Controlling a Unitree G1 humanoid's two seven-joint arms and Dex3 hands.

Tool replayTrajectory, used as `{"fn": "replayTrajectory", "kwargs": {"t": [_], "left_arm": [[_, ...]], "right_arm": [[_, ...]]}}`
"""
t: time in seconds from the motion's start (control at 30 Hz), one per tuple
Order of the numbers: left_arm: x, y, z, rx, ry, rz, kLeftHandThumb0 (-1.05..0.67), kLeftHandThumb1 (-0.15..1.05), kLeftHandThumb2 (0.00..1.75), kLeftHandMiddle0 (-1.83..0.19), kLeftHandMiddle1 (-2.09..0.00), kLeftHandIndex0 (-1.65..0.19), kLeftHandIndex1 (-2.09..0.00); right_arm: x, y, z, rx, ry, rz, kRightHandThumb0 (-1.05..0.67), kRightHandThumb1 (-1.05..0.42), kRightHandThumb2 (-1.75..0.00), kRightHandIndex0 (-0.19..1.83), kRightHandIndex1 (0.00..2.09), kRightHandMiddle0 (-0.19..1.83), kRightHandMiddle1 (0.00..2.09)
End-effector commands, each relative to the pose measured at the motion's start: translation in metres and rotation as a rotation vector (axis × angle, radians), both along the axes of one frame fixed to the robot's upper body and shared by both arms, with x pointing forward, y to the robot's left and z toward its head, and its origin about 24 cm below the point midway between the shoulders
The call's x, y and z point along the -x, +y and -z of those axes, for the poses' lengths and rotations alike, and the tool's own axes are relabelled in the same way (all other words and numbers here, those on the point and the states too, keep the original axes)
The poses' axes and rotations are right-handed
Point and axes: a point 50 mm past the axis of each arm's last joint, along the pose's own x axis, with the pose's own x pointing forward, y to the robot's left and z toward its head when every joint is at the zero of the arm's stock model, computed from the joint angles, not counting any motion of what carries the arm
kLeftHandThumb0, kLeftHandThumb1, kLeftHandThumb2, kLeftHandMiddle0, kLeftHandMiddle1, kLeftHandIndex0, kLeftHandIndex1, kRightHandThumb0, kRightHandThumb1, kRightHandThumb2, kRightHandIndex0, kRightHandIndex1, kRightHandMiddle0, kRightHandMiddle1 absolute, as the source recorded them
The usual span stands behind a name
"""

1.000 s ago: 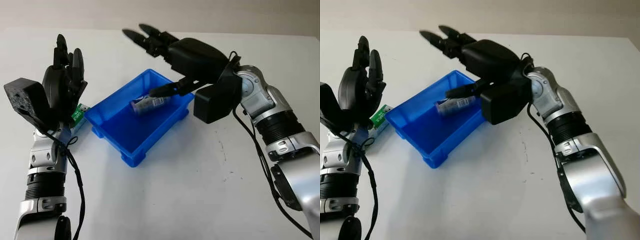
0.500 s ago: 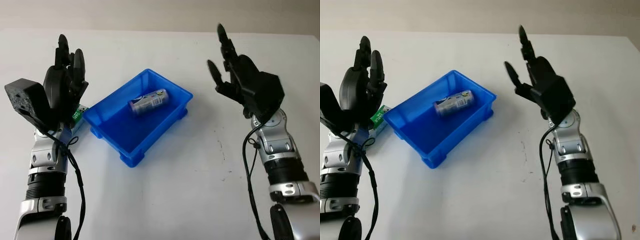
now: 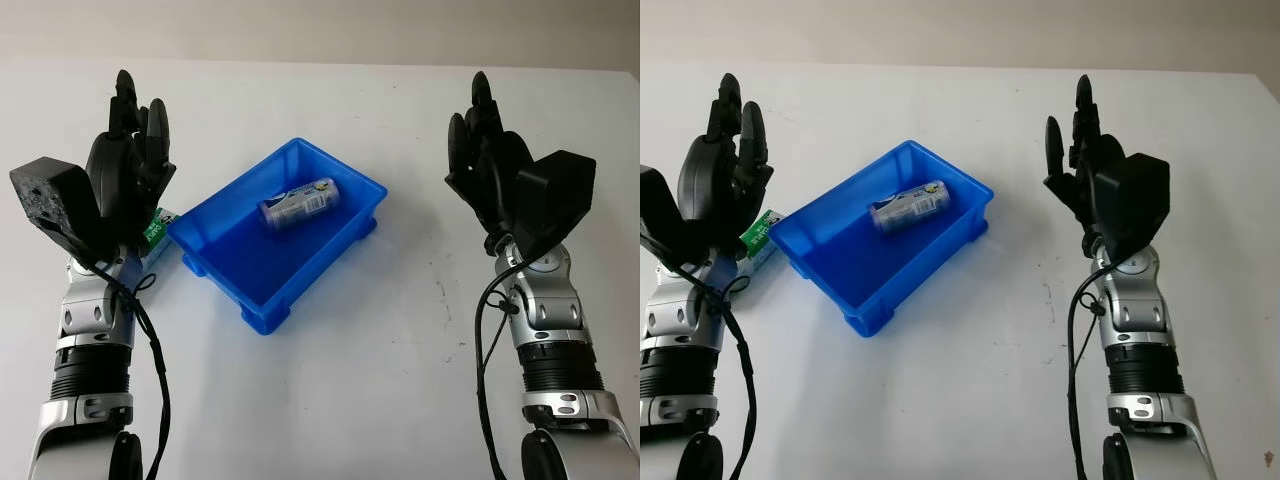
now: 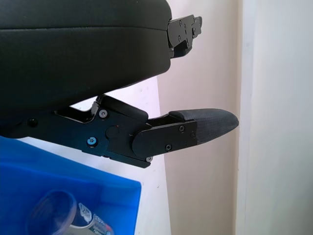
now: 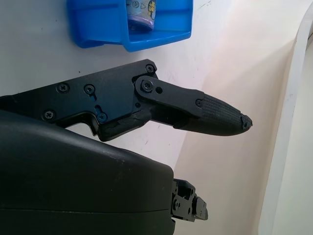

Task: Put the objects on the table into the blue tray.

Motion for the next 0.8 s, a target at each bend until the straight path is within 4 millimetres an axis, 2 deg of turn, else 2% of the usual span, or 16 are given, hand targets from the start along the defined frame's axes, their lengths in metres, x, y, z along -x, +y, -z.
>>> {"fn": "replayTrajectory", "kwargs": {"t": [0.0, 0.1, 0.17, 0.23, 0.3, 0.37, 0.57, 0.77], "left_arm": [[0.006, 0.007, -0.002, -0.041, -0.001, -0.023, -0.76, 1.05, 0.58, 0.18, -0.03, 0.18, -0.01], [0.019, 0.018, -0.006, -0.126, -0.014, -0.062, -0.74, 1.05, 0.52, 0.19, -0.02, 0.19, 0.0], [0.031, 0.028, -0.013, -0.245, -0.009, -0.093, -0.73, 1.05, 0.49, 0.18, -0.03, 0.19, 0.0], [0.047, 0.039, -0.024, -0.396, 0.011, -0.145, -0.7, 1.05, 0.4, 0.18, -0.01, 0.18, -0.01], [0.058, 0.046, -0.032, -0.472, 0.032, -0.188, -0.72, 1.05, 0.34, 0.17, -0.03, 0.16, -0.03], [0.07, 0.053, -0.042, -0.563, 0.092, -0.228, -0.73, 1.05, 0.19, 0.17, -0.04, 0.15, -0.04], [0.09, 0.056, -0.058, -0.832, 0.305, -0.334, -0.75, 1.04, 0.11, 0.12, -0.07, 0.13, -0.05], [0.101, 0.051, -0.049, -0.932, 0.433, -0.405, -0.81, 1.04, 0.07, 0.01, -0.09, 0.08, -0.08]], "right_arm": [[0.002, 0.0, -0.003, -0.019, -0.02, 0.003, -0.73, -1.05, -0.73, -0.19, 0.0, -0.19, 0.0], [0.002, 0.001, -0.003, -0.024, -0.018, -0.006, -0.74, -1.05, -0.73, -0.19, 0.0, -0.19, 0.0], [0.003, 0.002, -0.002, -0.021, -0.024, -0.015, -0.73, -1.05, -0.73, -0.19, 0.0, -0.19, 0.0], [0.004, 0.003, -0.002, -0.009, -0.029, -0.025, -0.72, -1.05, -0.74, -0.19, 0.0, -0.19, 0.0], [0.005, 0.004, -0.002, -0.007, -0.028, -0.028, -0.72, -1.05, -0.75, -0.19, 0.0, -0.19, 0.0], [0.004, 0.005, -0.001, -0.006, -0.025, -0.033, -0.72, -1.05, -0.76, -0.19, 0.0, -0.19, 0.0], [0.002, 0.008, 0.0, -0.008, -0.027, -0.047, -0.7, -1.05, -0.77, -0.19, 0.0, -0.19, 0.0], [0.003, 0.006, 0.0, -0.006, -0.034, -0.042, -0.69, -1.05, -0.77, -0.19, 0.0, -0.19, 0.0]]}}
